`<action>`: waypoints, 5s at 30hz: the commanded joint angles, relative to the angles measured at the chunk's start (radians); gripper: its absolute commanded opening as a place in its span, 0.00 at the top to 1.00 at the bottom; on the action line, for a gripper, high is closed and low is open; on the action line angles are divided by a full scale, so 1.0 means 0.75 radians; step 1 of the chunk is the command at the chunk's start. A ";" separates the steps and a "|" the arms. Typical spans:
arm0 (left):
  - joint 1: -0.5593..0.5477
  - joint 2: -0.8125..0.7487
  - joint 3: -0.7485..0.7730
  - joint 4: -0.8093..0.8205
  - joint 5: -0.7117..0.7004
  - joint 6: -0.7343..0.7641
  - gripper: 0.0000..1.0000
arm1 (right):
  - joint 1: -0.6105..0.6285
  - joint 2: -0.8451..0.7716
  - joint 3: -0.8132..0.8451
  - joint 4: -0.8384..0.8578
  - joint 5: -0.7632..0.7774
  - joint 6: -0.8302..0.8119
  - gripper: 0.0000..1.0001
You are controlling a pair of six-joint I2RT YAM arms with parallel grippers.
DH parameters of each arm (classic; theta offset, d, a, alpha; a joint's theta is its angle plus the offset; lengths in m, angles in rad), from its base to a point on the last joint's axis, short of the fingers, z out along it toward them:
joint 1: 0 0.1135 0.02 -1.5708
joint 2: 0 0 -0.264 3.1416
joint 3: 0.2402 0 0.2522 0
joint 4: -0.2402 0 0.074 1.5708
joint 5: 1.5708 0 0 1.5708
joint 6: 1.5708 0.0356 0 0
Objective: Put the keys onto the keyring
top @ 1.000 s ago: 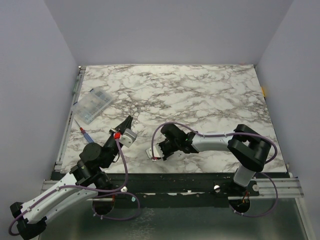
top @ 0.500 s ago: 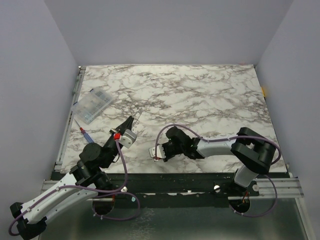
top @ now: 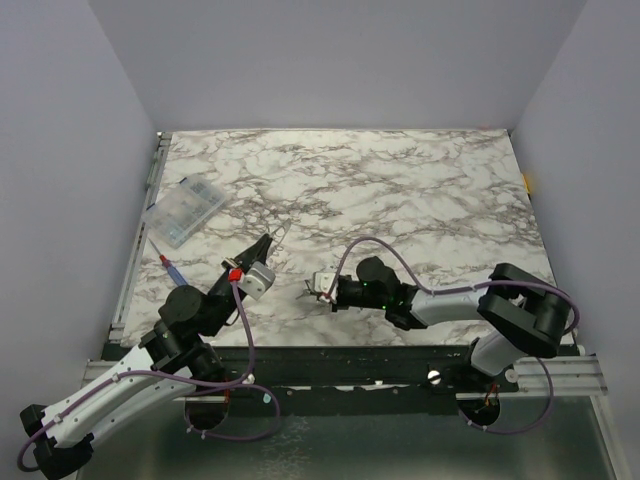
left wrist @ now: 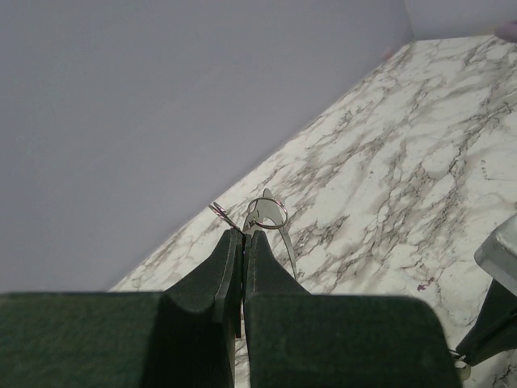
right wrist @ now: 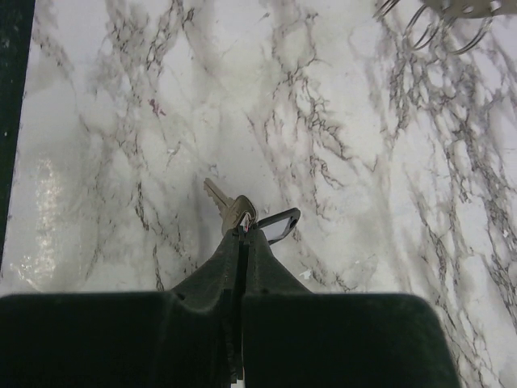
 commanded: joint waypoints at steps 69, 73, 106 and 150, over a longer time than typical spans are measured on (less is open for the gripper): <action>0.007 0.792 0.920 -0.836 0.865 -0.347 1.00 | -0.186 -0.774 0.782 -1.614 -0.007 0.078 1.00; 0.008 0.817 0.919 -0.850 0.873 -0.368 1.00 | -0.187 -0.728 0.826 -1.654 -0.075 0.084 1.00; 0.007 0.898 0.895 -0.849 0.852 -0.412 1.00 | -0.186 -0.650 0.869 -1.624 -0.258 0.153 1.00; 0.007 0.822 0.823 -0.802 0.891 -0.365 1.00 | -0.186 -0.540 0.913 -1.614 -0.142 0.280 1.00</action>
